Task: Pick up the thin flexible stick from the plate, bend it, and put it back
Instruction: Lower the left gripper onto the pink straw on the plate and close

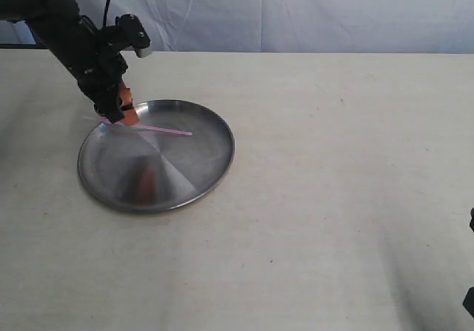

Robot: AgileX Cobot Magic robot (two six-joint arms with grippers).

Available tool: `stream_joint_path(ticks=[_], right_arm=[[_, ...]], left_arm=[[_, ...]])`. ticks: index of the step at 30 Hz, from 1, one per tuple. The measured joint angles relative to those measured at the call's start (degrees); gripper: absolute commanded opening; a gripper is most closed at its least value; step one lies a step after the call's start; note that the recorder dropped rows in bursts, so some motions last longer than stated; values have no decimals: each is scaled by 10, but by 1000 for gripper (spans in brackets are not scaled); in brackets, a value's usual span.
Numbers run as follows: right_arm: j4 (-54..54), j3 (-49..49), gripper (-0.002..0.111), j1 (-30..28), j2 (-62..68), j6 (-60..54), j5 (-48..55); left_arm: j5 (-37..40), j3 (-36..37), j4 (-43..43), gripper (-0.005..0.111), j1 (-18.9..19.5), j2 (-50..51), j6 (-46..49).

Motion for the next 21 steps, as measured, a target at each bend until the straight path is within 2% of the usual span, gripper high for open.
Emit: stream_joint_path(ticks=[7,10,21], right_arm=[[0,0,-1,0,0,0,0],[0,0,-1,0,0,0,0],[0,0,-1,0,0,0,0]], left_arm=[[-24,0,-5,56,0,27,119],[-63,0,-5,56,0,34,131],[-80,-1,-4,56,0,72,132]])
